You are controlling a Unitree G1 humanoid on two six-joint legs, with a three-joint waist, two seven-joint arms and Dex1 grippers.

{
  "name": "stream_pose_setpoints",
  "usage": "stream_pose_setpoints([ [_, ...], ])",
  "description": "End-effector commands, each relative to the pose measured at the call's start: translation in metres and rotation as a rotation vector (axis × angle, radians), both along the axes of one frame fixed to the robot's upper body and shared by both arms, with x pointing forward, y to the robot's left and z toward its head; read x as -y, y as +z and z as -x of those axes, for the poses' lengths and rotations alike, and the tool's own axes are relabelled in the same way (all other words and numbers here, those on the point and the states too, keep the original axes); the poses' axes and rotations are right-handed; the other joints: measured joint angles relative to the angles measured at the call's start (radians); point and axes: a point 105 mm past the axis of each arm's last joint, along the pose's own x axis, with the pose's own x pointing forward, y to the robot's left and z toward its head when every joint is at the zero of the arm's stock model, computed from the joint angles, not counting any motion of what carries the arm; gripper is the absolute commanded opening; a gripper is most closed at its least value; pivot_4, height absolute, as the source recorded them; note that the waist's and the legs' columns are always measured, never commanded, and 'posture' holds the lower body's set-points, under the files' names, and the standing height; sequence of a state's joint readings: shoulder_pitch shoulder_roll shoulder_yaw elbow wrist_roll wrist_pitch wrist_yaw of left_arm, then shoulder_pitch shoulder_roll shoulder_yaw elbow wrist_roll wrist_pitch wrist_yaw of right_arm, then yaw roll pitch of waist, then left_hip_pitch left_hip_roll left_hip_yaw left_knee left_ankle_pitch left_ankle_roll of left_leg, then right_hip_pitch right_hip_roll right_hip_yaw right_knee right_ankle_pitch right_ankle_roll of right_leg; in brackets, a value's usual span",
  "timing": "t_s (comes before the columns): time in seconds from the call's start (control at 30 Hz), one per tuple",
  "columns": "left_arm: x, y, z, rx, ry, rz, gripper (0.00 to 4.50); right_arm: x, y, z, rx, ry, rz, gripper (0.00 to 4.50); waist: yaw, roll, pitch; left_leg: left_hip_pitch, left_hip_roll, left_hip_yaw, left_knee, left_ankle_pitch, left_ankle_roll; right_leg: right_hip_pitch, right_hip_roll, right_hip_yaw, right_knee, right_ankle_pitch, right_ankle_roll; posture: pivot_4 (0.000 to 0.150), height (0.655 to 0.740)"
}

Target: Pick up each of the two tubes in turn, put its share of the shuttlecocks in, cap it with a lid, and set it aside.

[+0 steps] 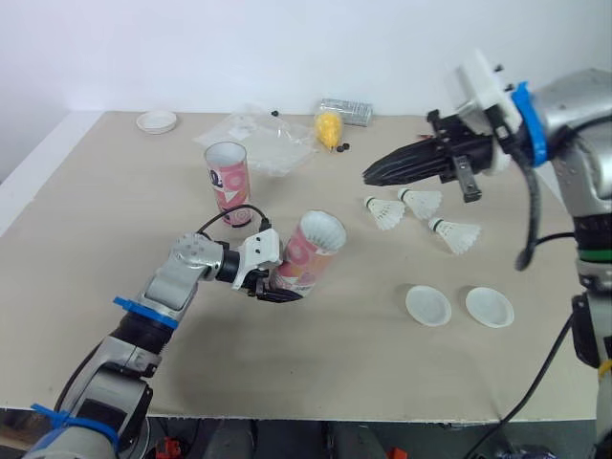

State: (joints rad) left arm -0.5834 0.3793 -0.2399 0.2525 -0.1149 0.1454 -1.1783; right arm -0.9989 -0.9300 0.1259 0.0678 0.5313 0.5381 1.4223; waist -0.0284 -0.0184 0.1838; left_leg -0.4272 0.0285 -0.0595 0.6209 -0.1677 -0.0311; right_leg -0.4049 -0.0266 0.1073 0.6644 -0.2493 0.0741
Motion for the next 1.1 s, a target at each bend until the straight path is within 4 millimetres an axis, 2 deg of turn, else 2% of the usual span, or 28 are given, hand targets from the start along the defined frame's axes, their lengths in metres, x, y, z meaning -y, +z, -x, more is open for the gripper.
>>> stream_pose_setpoints([
  [0.03,0.011,0.000,0.009,0.029,0.015,0.105,3.09,0.015,-0.007,0.008,-0.015,-0.120,-0.064,0.14,0.002,0.000,0.000,0.000,0.000,0.000,0.000,0.000,0.000,0.000,0.000,0.000,0.000,0.000,0.000,0.150,0.7400],
  [0.27,0.025,-0.008,0.025,0.060,0.056,0.229,3.09,0.060,-0.077,0.000,-0.130,-0.432,0.023,0.14,0.004,0.001,0.000,-0.001,0.000,0.001,0.000,0.000,0.000,-0.002,0.001,0.001,0.000,0.000,0.002,0.150,0.7400],
  [0.33,0.028,-0.012,0.027,0.063,0.069,0.237,3.09,0.070,-0.090,-0.001,-0.148,-0.479,0.046,0.14,0.004,0.001,0.000,-0.001,0.000,0.002,0.001,0.000,0.000,-0.002,0.001,0.001,0.000,0.001,0.003,0.150,0.7400],
  [0.43,0.031,-0.016,0.030,0.067,0.076,0.243,3.09,0.084,-0.104,0.004,-0.187,-0.507,0.119,0.96,0.003,0.001,0.000,-0.001,0.000,0.002,0.002,0.000,0.000,-0.002,0.001,0.002,0.000,0.001,0.002,0.150,0.7400],
  [0.57,0.033,-0.018,0.029,0.069,0.090,0.244,3.09,0.092,-0.119,0.012,-0.250,-0.484,0.238,2.77,0.001,0.002,0.000,-0.001,0.000,0.003,0.003,0.000,0.000,-0.002,0.001,0.003,0.000,0.000,0.000,0.150,0.7400],
  [0.63,0.035,-0.018,0.029,0.074,0.092,0.243,3.09,0.093,-0.125,0.012,-0.254,-0.480,0.278,3.93,0.000,0.002,0.000,0.000,0.000,0.003,0.003,0.000,0.000,-0.001,0.001,0.003,0.000,0.000,0.000,0.150,0.7400],
  [0.7,0.035,-0.018,0.029,0.077,0.088,0.239,3.09,0.094,-0.129,0.010,-0.256,-0.488,0.307,4.43,-0.003,0.002,0.000,0.000,0.000,0.003,0.003,0.000,0.000,-0.001,0.001,0.003,0.000,0.000,0.000,0.150,0.7400],
  [0.93,0.038,-0.022,0.032,0.076,0.065,0.221,3.09,0.093,-0.145,-0.001,-0.335,-0.501,0.383,4.43,-0.007,0.002,0.000,0.000,0.000,0.004,0.003,0.000,0.000,-0.001,0.001,0.003,0.000,0.000,0.000,0.150,0.7400],
  [1.1,0.037,-0.027,0.033,0.054,0.061,0.209,3.09,0.101,-0.150,-0.008,-0.344,-0.514,0.460,4.43,-0.006,0.002,0.000,0.000,0.000,0.004,0.003,0.000,0.000,-0.001,0.001,0.003,-0.001,0.000,0.000,0.150,0.7400],
])
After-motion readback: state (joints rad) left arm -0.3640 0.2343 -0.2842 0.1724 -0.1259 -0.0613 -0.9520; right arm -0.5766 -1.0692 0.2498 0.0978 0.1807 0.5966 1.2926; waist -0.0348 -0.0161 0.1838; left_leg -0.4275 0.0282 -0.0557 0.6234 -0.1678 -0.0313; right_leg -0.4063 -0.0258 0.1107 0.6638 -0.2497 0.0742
